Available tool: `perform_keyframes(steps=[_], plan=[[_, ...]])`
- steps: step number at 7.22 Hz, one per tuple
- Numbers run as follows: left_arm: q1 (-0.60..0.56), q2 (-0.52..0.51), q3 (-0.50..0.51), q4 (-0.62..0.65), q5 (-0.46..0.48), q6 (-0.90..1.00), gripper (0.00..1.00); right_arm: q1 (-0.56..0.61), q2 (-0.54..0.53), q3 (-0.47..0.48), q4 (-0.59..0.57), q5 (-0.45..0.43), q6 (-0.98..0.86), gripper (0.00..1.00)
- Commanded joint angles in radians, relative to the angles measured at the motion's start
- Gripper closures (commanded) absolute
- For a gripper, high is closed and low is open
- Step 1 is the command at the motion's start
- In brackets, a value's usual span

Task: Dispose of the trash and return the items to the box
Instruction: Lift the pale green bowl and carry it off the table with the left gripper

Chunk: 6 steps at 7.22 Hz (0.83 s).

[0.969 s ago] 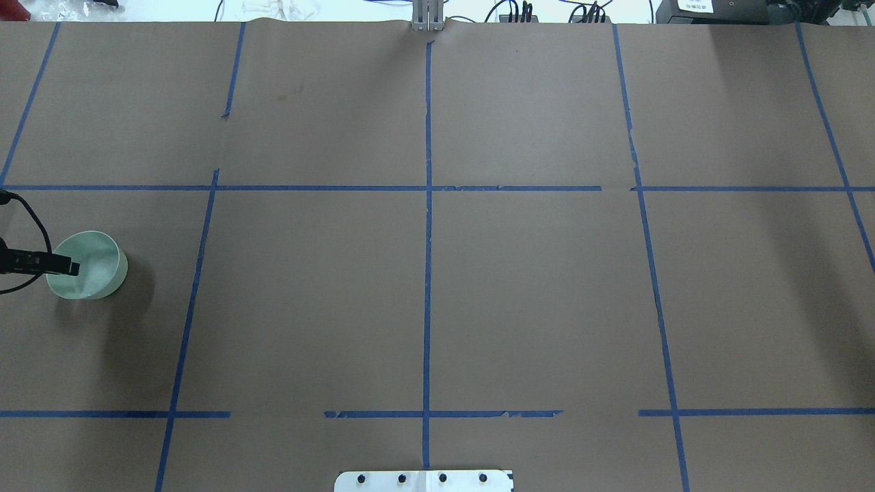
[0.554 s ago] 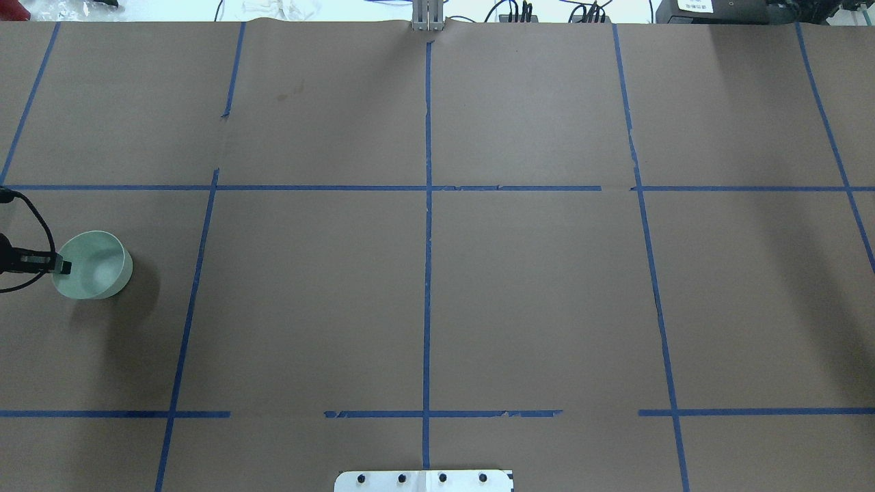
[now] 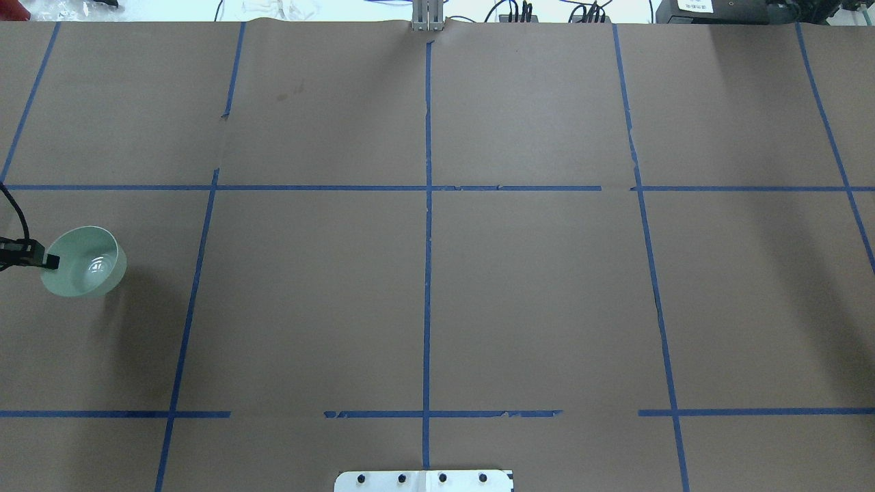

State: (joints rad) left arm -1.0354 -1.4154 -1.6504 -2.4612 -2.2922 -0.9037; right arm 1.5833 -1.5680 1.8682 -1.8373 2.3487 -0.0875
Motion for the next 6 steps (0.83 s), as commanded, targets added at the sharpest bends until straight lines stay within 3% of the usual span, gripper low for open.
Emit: perform_keyframes(steps=[1, 2, 4, 6], plan=[[-0.090, 0.001, -0.008, 0.019, -0.047, 0.060, 1.00, -0.020, -0.009, -0.001, 0.000, -0.006, -0.006, 0.00], [-0.139, -0.003, -0.026, 0.101, -0.070, 0.137, 1.00, -0.032, -0.010, -0.001, 0.000, -0.005, -0.003, 0.00], [-0.307, -0.095, -0.072, 0.418, -0.070, 0.401, 1.00, -0.034, -0.012, -0.001, 0.000, 0.000, 0.000, 0.00], [-0.464, -0.147, -0.042, 0.610, -0.062, 0.668, 1.00, -0.051, -0.023, -0.003, 0.000, -0.003, -0.001, 0.00]])
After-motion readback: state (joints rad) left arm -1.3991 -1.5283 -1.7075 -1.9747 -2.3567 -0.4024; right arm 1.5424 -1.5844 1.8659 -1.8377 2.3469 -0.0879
